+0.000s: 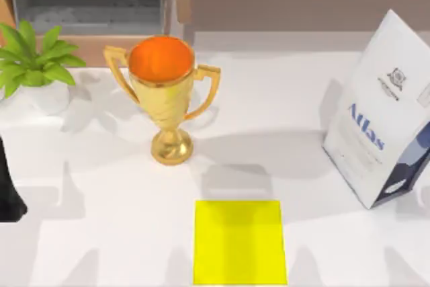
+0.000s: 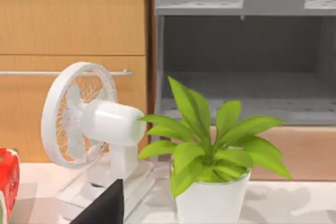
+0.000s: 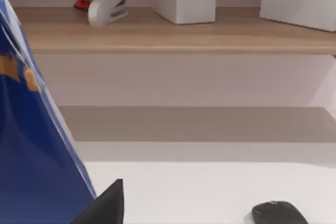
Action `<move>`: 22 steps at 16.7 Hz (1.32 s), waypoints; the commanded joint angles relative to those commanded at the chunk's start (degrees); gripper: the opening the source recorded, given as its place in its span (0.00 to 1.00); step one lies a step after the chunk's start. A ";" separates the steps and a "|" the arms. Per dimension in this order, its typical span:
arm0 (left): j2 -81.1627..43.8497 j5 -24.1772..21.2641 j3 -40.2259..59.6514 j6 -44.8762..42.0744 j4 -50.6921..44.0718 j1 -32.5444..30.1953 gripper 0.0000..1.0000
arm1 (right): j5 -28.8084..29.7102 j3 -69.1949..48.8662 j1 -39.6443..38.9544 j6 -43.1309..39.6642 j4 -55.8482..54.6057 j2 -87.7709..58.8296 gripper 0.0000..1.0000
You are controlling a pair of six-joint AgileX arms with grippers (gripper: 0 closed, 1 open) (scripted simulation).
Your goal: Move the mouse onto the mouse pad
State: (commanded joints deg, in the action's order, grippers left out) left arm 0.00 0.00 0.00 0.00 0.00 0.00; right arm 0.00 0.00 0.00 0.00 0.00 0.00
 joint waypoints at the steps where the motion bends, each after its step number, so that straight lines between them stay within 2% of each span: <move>1: 0.00 0.00 0.00 0.00 0.00 0.00 1.00 | 0.00 0.00 0.00 0.00 0.00 0.00 1.00; 5: 0.00 0.00 0.00 0.00 0.00 0.00 1.00 | 0.64 -3.24 0.86 -1.62 3.09 -3.09 1.00; 9: 0.00 0.00 0.00 0.00 0.00 0.00 1.00 | 2.19 -15.48 2.87 -6.59 12.52 -14.74 1.00; 14: 0.00 0.00 0.00 0.00 0.00 0.00 1.00 | 3.02 -41.24 5.16 -14.36 29.95 -40.63 1.00; 22: 0.00 0.00 0.00 0.00 0.00 0.00 1.00 | 0.91 -90.80 7.09 -24.87 59.87 -94.58 1.00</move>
State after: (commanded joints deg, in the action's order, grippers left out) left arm 0.00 0.00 0.00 0.00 0.00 0.00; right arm 0.91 -90.80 7.09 -24.87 59.87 -94.58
